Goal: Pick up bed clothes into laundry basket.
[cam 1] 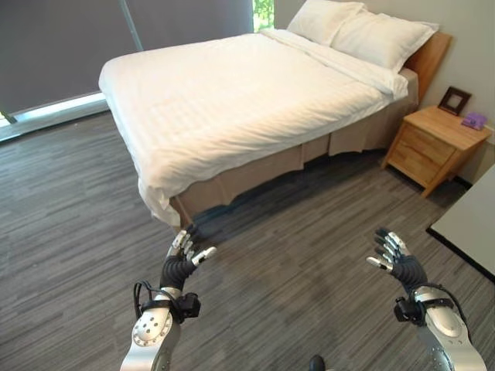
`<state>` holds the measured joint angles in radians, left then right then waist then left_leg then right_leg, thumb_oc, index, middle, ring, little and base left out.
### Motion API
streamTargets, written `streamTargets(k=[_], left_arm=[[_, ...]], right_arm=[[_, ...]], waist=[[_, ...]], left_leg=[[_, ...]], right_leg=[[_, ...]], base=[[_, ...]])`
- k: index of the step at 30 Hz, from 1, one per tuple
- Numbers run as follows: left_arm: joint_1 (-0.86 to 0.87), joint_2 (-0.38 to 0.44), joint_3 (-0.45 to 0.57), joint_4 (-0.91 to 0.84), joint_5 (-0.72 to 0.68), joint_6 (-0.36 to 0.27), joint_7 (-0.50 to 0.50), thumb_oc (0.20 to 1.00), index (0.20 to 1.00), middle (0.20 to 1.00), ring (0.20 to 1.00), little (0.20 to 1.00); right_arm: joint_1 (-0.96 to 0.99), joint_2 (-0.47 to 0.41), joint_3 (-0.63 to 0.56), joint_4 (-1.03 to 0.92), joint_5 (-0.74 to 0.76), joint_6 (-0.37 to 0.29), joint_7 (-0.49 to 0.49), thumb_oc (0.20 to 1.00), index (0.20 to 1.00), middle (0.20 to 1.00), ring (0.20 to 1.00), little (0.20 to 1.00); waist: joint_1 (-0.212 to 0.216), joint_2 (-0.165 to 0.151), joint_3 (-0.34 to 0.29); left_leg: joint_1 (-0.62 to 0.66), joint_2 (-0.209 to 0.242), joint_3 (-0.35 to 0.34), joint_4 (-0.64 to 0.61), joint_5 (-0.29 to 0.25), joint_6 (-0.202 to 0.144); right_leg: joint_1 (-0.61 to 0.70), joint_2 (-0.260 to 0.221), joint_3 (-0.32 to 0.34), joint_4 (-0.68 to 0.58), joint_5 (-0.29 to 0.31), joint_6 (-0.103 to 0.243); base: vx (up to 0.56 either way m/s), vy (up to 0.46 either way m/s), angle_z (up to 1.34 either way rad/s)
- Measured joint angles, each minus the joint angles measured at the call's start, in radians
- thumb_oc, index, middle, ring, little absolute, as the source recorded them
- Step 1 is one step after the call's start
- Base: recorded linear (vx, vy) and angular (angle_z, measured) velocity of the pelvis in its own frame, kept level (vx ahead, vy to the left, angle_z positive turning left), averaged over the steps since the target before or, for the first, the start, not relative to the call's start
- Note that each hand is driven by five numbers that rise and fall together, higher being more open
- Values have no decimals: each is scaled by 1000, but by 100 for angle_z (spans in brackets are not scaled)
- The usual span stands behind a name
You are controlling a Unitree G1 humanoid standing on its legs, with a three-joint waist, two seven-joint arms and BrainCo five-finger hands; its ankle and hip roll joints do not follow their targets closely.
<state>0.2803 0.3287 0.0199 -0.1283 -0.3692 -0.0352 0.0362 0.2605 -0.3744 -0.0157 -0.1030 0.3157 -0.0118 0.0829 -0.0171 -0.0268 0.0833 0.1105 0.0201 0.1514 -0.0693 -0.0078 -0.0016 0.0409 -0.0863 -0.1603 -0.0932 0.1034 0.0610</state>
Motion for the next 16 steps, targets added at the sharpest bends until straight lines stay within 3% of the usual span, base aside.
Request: streamTargets(k=[16], left_arm=[[-2, 0, 1, -13, 0, -11, 28, 1000, 1000, 1000, 1000, 1000]], right_arm=[[-4, 1, 27, 1, 1, -1, -10, 1000, 1000, 1000, 1000, 1000]], waist=[[-3, 4, -1]], left_leg=[[3, 0, 4, -5, 0, 0]], right_leg=[[0, 1, 5, -5, 4, 0]], base=[[0, 0, 0]])
